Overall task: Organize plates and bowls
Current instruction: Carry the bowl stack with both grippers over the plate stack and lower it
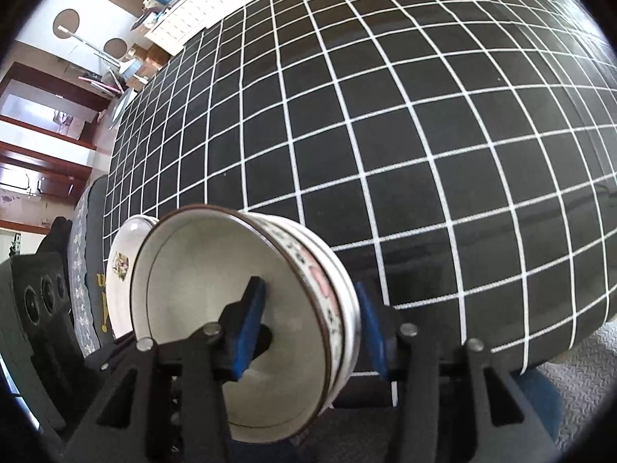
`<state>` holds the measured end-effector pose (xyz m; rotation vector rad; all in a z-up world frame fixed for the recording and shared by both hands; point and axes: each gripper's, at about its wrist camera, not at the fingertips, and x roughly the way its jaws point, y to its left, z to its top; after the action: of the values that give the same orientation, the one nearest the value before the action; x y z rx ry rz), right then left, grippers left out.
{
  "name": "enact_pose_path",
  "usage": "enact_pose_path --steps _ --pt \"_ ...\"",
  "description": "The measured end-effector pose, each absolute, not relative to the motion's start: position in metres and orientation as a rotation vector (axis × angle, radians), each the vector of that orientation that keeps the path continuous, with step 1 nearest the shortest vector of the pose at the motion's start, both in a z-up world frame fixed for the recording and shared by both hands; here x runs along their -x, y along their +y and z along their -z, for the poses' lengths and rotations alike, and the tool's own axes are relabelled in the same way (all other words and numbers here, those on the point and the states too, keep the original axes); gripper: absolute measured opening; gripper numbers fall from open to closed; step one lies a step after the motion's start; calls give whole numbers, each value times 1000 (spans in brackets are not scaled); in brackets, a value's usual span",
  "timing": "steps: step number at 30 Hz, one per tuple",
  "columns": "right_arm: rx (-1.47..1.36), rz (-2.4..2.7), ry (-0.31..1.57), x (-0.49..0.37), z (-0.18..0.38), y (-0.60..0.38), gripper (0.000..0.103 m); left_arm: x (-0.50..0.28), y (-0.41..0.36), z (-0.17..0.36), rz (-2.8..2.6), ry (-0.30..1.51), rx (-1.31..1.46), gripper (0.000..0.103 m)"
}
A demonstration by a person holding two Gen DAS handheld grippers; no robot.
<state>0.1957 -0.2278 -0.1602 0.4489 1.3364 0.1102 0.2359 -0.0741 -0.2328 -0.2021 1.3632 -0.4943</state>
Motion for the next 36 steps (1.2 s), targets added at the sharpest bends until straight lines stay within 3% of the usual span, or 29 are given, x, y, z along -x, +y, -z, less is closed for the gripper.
enact_pose_path --steps 18,36 --pt "-329 -257 1267 -224 98 -133 52 -241 -5 160 385 1239 254 55" --pt "-236 -306 1369 -262 139 -52 52 -249 76 199 282 1298 371 55"
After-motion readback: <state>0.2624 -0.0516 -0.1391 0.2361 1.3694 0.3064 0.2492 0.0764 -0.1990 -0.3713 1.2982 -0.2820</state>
